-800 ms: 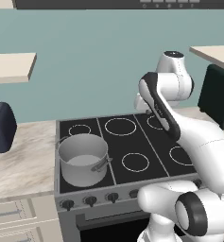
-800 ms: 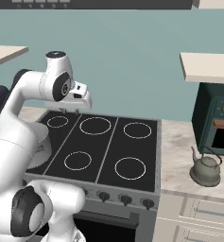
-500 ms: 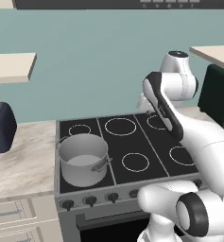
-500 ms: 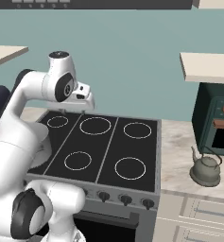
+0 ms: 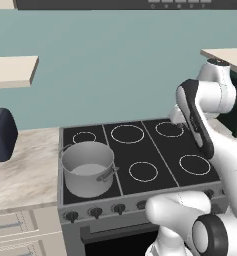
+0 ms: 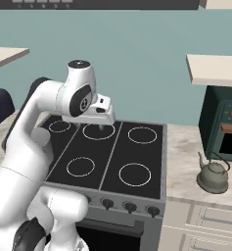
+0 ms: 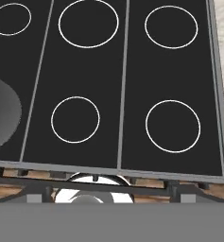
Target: Pick the kettle from the counter and place it on a stove burner. Then turn the burner on.
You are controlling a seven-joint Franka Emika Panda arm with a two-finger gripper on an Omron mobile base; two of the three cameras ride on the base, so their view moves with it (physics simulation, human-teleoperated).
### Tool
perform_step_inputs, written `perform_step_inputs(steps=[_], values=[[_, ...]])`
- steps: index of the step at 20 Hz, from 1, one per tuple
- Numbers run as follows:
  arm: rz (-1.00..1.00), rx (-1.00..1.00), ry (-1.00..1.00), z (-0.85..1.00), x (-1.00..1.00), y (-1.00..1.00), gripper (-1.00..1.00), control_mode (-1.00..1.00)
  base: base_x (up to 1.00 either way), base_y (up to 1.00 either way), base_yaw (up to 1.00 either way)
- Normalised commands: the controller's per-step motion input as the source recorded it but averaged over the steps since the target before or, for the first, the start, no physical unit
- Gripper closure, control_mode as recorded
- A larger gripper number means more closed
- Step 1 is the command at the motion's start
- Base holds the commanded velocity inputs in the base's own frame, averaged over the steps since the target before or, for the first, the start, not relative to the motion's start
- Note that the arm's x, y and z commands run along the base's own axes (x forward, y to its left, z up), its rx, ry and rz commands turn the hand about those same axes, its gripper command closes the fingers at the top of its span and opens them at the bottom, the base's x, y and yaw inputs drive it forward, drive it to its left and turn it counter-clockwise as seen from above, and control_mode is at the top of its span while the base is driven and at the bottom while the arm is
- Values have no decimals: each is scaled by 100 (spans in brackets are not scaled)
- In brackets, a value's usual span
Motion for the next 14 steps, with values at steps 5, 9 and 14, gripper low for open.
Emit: perform_step_inputs(steps=[5,9,14], values=[[0,0,2,-14,-32,-78,-100,-100,0,0,0],[1,0,1,-18,-41,-99,-100,-100,0,0,0],[4,0,1,-23,-33,-100,-100,-100,0,0,0]])
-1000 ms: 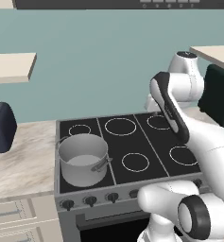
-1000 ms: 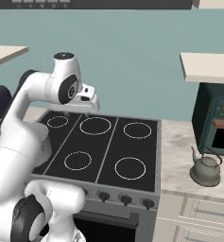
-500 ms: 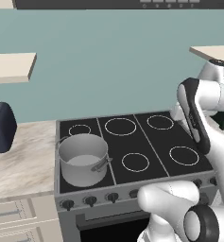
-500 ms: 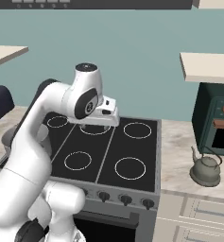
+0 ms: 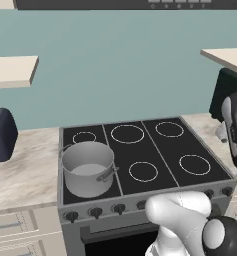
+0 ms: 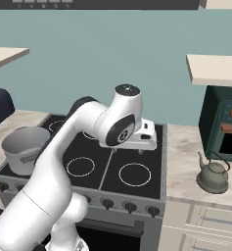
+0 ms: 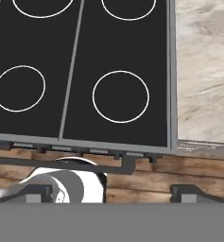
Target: Pick the kettle from the counter and place it on a stove burner. Then turn the burner on.
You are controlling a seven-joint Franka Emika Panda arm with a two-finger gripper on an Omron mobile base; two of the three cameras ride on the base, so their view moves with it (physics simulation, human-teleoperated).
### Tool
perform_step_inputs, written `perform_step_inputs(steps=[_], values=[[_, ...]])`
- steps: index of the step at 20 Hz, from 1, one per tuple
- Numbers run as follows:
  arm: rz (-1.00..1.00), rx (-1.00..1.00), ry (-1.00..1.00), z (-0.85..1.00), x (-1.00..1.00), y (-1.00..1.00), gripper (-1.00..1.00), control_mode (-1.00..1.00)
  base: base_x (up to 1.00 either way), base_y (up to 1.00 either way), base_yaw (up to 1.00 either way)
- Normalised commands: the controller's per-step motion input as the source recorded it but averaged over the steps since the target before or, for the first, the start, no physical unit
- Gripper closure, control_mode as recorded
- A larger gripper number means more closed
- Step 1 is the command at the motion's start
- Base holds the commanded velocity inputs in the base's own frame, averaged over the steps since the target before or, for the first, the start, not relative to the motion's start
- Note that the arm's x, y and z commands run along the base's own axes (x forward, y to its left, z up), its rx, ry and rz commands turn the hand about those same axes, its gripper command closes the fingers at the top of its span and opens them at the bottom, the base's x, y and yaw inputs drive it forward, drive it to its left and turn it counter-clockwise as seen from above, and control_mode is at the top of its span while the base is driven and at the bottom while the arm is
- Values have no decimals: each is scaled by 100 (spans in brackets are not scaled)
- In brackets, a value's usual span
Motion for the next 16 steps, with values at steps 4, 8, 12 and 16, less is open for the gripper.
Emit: perform_step_inputs(steps=[4,8,12,16], values=[[2,0,5,-26,-14,-100,-100,-100,0,0,0],[0,-3,7,-30,0,-89,-100,-100,0,0,0],[0,-2,4,-27,0,-96,-100,-100,0,0,0],[0,0,4,-19,0,-100,-100,-100,0,0,0]])
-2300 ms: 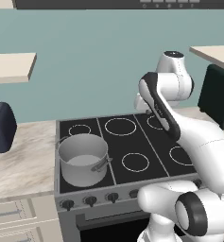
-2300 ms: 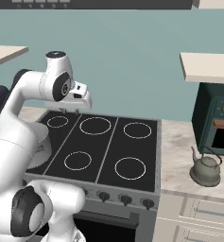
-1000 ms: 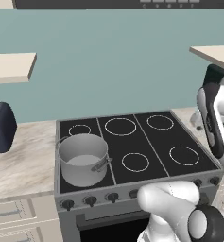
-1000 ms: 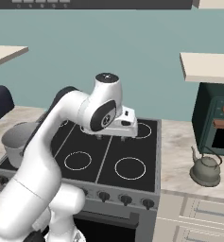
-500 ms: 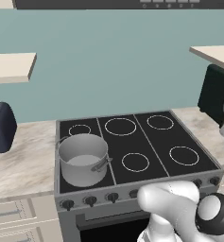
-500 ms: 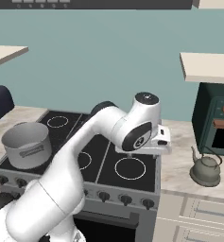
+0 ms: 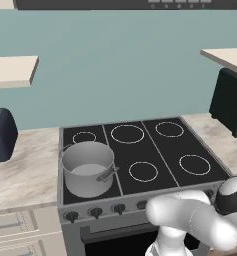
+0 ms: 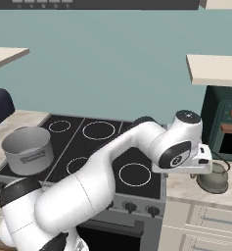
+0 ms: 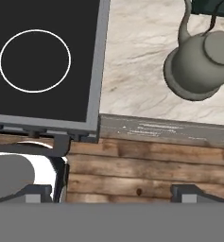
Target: Pick the kettle from the counter and place it on a stove burner. Then turn the burner on.
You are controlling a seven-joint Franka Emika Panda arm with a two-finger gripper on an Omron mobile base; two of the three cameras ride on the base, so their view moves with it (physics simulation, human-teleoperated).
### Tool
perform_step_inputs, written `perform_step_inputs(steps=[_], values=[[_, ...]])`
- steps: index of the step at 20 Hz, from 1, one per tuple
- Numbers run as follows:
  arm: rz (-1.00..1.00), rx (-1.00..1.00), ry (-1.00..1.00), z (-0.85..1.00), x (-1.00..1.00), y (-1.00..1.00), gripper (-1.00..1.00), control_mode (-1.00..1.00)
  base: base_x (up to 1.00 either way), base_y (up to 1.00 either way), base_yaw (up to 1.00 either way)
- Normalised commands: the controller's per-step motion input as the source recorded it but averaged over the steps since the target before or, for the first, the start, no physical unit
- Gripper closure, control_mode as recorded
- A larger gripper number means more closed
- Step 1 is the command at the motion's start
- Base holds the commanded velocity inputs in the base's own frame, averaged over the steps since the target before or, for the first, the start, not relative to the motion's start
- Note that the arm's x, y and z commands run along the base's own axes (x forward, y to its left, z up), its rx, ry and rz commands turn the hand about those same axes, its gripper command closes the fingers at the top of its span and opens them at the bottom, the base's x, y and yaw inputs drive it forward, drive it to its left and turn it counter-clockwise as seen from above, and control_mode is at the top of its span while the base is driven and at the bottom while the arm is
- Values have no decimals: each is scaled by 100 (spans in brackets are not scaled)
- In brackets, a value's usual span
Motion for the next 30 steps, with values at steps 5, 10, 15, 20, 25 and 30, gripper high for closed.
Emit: perform_step_inputs(steps=[5,10,15,20,25,30], values=[[0,0,0,-4,0,-99,-100,-100,0,0,0],[3,4,-2,0,7,-82,-100,-100,0,0,0],[7,4,-1,0,38,-59,-100,-100,0,0,0],[6,0,0,0,45,-38,-100,-100,0,0,0],[0,0,0,0,56,-9,-100,-100,0,0,0],[0,0,0,0,47,-6,-100,-100,0,0,0]])
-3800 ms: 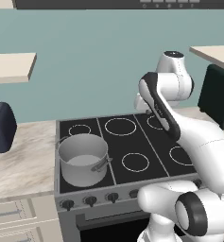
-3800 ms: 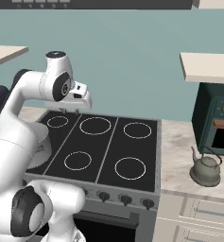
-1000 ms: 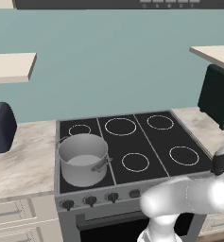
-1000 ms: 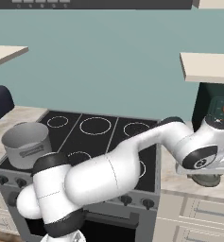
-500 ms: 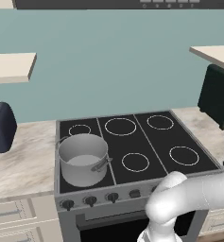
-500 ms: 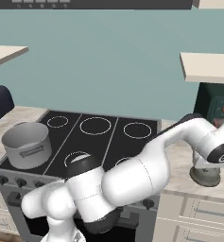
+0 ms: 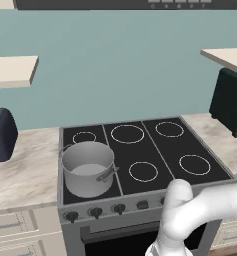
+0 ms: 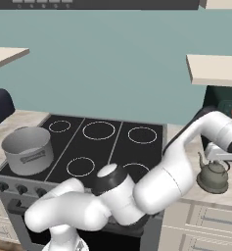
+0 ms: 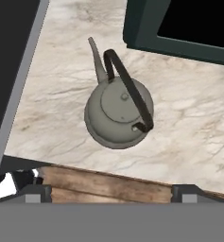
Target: Pick the kettle from the counter and place it on a stove burner. Then turn the burner on.
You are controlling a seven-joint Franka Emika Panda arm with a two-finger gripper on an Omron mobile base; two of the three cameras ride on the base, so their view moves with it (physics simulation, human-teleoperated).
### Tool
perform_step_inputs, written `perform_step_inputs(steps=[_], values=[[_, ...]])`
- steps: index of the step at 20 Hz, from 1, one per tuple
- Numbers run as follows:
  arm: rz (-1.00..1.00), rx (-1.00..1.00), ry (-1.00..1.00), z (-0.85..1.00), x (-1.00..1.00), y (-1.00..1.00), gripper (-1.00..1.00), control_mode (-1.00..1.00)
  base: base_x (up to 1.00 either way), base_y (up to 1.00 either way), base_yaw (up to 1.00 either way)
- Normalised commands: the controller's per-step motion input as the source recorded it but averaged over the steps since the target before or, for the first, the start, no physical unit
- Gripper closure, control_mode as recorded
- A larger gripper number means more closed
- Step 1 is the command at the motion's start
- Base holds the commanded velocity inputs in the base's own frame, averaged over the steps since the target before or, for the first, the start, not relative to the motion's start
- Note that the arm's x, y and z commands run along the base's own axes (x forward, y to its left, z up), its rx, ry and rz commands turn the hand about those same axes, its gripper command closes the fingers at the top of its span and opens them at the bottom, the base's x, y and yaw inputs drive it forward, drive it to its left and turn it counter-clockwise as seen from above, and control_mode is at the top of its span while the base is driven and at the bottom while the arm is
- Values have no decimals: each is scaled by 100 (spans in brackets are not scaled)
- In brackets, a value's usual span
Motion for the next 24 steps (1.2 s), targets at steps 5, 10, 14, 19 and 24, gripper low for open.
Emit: perform_step_inputs(steps=[5,10,14,19,24], values=[[3,0,0,-10,26,-4,-100,-100,0,0,0],[8,0,0,-34,13,0,-100,-100,0,0,0],[8,0,0,-26,4,0,-100,-100,0,0,0],[3,-3,6,-13,0,0,-100,-100,0,0,0],[0,-5,4,-16,5,0,-100,-100,0,0,0]])
